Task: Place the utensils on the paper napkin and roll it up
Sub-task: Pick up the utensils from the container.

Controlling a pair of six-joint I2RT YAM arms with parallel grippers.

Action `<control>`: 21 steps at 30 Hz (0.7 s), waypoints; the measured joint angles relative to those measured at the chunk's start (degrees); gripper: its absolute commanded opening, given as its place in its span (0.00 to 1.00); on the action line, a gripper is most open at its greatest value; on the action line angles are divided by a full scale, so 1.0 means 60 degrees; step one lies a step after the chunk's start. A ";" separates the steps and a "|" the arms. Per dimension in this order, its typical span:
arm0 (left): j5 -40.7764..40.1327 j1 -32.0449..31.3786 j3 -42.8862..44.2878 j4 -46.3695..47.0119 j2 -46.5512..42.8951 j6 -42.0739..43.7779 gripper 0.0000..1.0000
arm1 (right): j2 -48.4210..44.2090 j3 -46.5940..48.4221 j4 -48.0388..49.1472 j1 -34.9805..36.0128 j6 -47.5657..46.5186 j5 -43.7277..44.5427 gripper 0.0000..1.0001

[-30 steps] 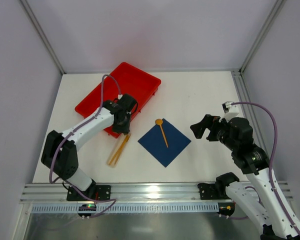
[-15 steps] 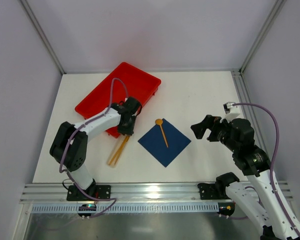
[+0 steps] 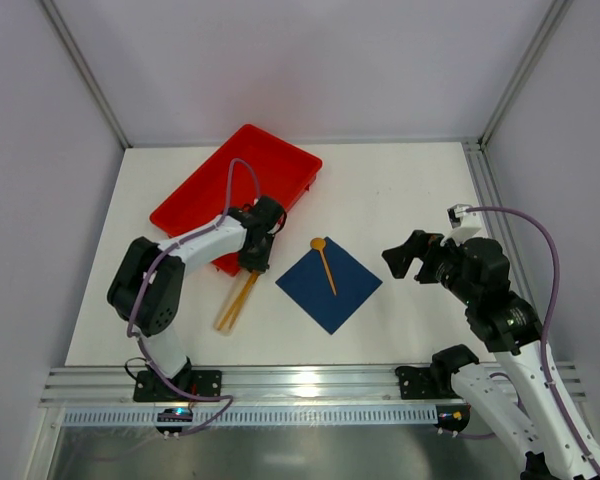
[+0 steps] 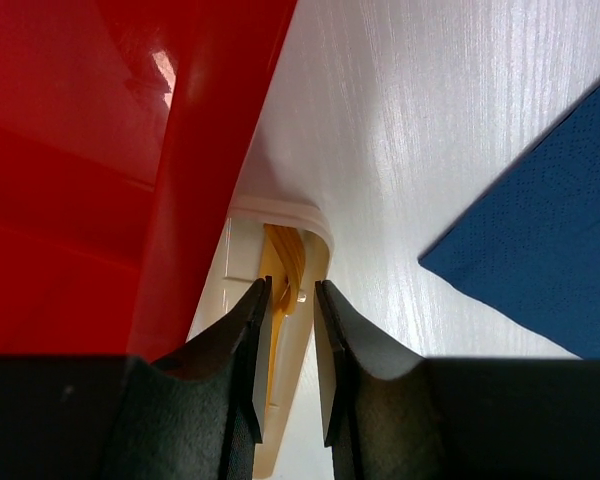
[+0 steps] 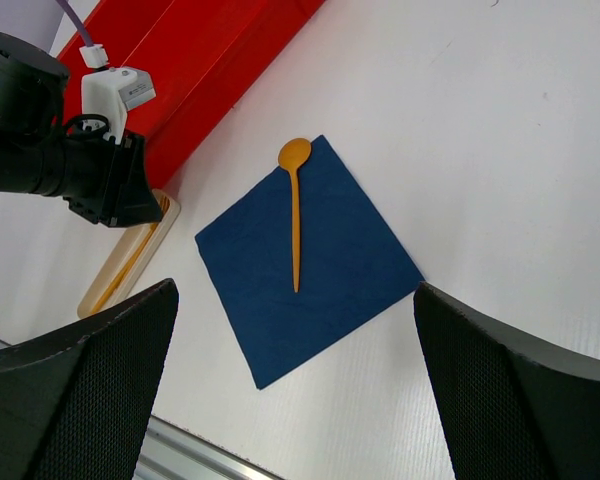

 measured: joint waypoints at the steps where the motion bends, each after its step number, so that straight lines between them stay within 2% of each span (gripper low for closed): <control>1: 0.0000 0.0000 0.0000 0.0011 0.0007 0.0015 0.26 | -0.0007 0.0000 0.0000 0.0000 -0.0007 0.0000 0.99; 21: -0.0036 0.0000 -0.0033 0.0193 0.0211 0.0084 0.18 | -0.0015 0.0000 0.0000 0.0000 -0.0011 0.0004 1.00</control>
